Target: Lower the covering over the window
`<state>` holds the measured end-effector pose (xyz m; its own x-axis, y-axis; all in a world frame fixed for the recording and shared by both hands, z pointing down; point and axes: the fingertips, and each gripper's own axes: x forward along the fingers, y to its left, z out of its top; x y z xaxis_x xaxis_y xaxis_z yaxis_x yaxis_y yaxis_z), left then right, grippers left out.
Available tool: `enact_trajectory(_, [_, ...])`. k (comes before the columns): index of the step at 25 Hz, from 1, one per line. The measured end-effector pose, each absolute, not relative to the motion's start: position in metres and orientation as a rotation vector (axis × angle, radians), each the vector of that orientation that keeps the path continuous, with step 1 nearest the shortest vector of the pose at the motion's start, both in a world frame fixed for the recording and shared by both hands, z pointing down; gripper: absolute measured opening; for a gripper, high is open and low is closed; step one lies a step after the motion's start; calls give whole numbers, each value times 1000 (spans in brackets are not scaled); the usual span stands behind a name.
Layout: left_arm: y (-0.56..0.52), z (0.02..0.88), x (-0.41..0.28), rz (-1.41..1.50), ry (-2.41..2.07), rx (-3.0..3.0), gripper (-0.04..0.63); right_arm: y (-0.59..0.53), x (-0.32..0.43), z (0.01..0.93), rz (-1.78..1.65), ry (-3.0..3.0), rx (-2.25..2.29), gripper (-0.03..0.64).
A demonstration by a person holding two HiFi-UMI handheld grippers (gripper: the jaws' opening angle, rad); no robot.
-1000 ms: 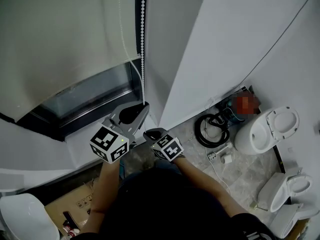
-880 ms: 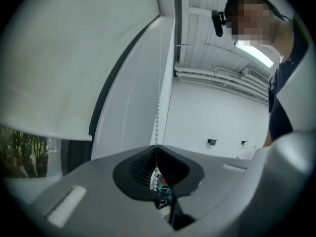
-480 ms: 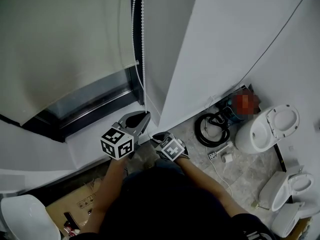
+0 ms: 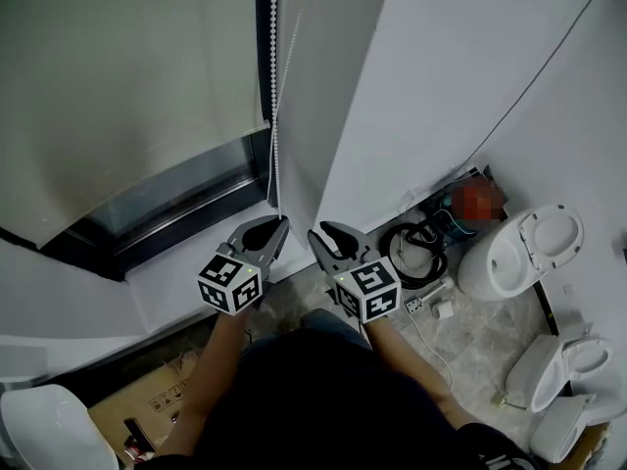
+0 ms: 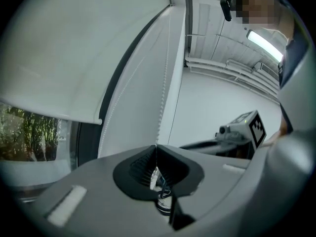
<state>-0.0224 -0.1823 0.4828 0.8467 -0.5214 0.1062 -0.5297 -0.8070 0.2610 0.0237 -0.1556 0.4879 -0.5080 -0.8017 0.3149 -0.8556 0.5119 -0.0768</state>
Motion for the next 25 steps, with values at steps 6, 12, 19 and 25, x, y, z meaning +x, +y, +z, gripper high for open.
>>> enact_trajectory(6, [-188,483,-29,15,-869,2752,15,-157,33,386,47,-2625,1603,48])
enact_trajectory(12, [-191,481,-32,10,-951,2752,15,-149,36,338,-99,-2631,1691,12])
enact_trajectory(19, [-193,440,-70,38,-1067,2759,126,-150,20,324,-182,-2629,1669,12])
enact_trajectory(25, [-188,331,-119,-108,-1403,2809,133,-151,15,295,-308,-2629,1702,12])
